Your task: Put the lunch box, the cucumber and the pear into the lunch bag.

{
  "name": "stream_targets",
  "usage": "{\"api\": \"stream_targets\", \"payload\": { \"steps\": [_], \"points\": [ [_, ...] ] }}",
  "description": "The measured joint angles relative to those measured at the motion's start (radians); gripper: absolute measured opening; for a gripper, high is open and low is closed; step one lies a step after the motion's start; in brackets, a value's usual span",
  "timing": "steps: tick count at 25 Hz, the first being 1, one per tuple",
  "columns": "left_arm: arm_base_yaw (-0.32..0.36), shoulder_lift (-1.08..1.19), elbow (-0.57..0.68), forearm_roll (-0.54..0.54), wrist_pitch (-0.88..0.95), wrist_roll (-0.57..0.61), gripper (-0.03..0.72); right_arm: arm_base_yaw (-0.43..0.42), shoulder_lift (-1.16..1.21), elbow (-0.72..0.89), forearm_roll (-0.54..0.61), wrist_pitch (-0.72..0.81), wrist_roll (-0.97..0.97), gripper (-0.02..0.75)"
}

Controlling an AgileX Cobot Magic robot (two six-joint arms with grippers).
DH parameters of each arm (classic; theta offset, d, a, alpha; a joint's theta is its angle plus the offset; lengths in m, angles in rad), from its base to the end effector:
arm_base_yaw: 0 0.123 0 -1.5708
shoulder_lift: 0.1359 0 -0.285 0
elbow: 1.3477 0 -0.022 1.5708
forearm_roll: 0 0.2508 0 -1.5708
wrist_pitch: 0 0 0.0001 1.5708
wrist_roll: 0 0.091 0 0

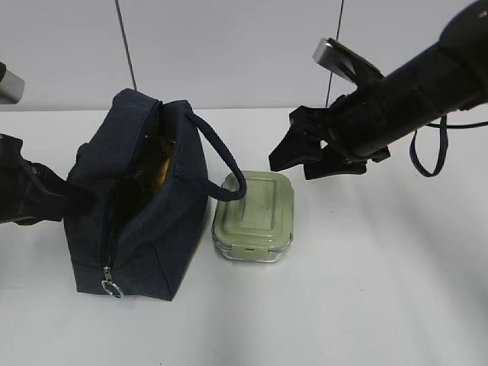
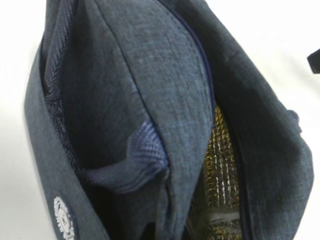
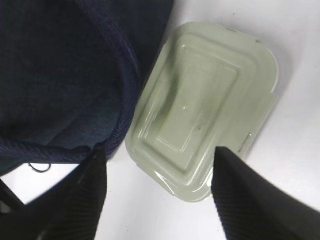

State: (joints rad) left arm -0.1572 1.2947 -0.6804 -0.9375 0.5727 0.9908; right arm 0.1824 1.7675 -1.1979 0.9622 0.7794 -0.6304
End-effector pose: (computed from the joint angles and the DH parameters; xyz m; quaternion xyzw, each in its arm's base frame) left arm 0.2302 -0.0768 0.2343 0.2090 0.8979 -0.2144 0.3226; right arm 0.3501 0.1180 0.2331 -0.0935 0.9134 0.3324 0.2156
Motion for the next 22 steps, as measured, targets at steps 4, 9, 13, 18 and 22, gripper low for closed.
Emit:
{"api": "stream_targets", "payload": {
  "steps": [4, 9, 13, 18, 22],
  "points": [
    [0.000, 0.000, 0.000, 0.000, 0.002, 0.000, 0.000, -0.085, 0.041, 0.046, 0.185, 0.068, -0.140, 0.503],
    [0.000, 0.000, 0.000, 0.000, 0.007, 0.000, 0.000, -0.152, 0.157, 0.053, 0.343, 0.179, -0.253, 0.503],
    [0.000, 0.000, 0.000, 0.000, 0.011, 0.000, 0.000, -0.161, 0.226, 0.053, 0.401, 0.196, -0.298, 0.503],
    [0.000, 0.000, 0.000, 0.000, 0.012, 0.000, 0.000, -0.161, 0.278, 0.065, 0.463, 0.201, -0.342, 0.503],
    [0.000, 0.000, 0.000, 0.000, 0.012, 0.000, 0.000, -0.161, 0.316, 0.071, 0.515, 0.201, -0.398, 0.533]
  ]
}}
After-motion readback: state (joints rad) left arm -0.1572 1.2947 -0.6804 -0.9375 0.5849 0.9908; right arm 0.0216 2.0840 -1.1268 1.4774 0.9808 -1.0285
